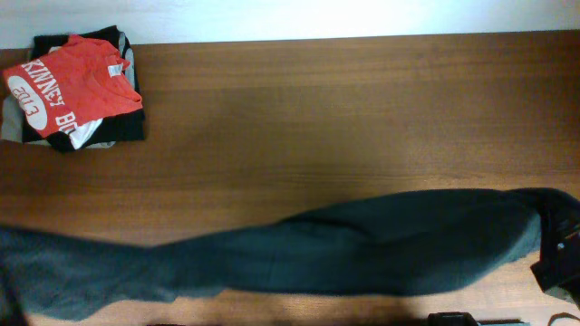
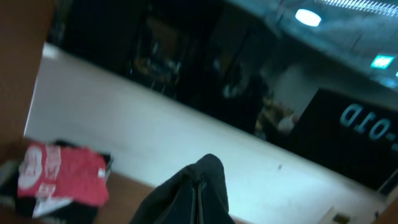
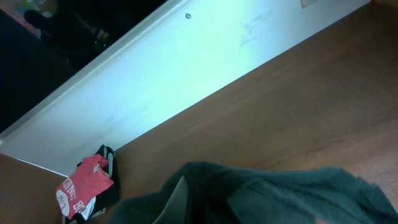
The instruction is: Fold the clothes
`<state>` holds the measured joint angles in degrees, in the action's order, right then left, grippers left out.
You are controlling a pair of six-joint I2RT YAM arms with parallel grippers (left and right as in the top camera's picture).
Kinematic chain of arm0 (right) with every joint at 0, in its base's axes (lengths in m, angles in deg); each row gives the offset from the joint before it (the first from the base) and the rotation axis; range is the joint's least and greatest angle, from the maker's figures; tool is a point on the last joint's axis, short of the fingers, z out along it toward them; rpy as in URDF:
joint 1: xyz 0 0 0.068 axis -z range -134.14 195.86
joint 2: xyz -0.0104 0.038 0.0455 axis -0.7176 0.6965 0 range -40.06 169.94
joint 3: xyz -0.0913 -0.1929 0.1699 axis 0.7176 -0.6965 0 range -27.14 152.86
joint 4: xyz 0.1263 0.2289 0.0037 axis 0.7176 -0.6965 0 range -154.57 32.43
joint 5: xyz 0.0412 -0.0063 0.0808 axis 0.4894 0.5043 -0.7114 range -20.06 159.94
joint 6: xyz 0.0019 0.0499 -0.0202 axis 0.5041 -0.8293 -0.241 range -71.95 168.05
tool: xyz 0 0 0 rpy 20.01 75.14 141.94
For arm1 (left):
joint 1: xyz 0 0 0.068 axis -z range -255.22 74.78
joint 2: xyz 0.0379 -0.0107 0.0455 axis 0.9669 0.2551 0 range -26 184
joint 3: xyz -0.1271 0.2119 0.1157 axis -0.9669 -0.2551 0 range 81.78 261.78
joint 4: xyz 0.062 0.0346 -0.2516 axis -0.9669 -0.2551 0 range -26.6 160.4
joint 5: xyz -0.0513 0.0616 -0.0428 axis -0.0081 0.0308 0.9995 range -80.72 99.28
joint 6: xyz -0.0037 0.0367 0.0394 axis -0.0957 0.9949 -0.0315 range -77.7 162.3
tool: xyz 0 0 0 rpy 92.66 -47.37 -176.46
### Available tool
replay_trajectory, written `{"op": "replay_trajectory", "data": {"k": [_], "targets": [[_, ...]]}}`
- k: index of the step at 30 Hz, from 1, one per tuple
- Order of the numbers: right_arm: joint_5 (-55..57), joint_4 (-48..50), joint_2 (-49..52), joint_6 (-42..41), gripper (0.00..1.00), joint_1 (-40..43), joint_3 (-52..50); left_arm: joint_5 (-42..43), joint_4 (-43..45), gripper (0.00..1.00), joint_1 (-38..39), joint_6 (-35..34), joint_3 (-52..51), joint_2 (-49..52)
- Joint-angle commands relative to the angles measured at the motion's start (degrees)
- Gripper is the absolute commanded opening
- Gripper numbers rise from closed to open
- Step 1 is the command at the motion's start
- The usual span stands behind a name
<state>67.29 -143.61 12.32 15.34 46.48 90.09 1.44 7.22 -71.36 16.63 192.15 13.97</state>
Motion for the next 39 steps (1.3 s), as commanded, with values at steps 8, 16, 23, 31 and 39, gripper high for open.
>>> {"op": "replay_trajectory", "data": {"k": [8, 16, 23, 31, 39], "targets": [[8.31, 1.16, 11.04, -3.85, 0.04, 0.15, 0.79, -8.11, 3.34, 0.00, 0.11, 2.43, 0.04, 9.99], [7.54, 8.98, 48.54, -4.11, 0.98, 0.15, 0.79, -8.96, 19.69, 0.69, 0.13, 2.40, -1.20, 56.61], [3.06, 4.68, 69.92, 1.42, 0.99, 0.20, 0.81, -6.95, 13.53, 0.99, 0.11, 2.45, -1.11, 81.61], [-1.66, -5.09, 66.38, 15.39, 0.99, 0.00, -3.82, -6.51, -3.61, 0.99, 0.11, 2.43, -0.83, 77.77], [-1.88, -3.08, 66.38, 14.10, 0.98, 0.11, -13.70, -2.38, -10.78, 0.99, 0.11, 2.43, -1.79, 78.20]]}}
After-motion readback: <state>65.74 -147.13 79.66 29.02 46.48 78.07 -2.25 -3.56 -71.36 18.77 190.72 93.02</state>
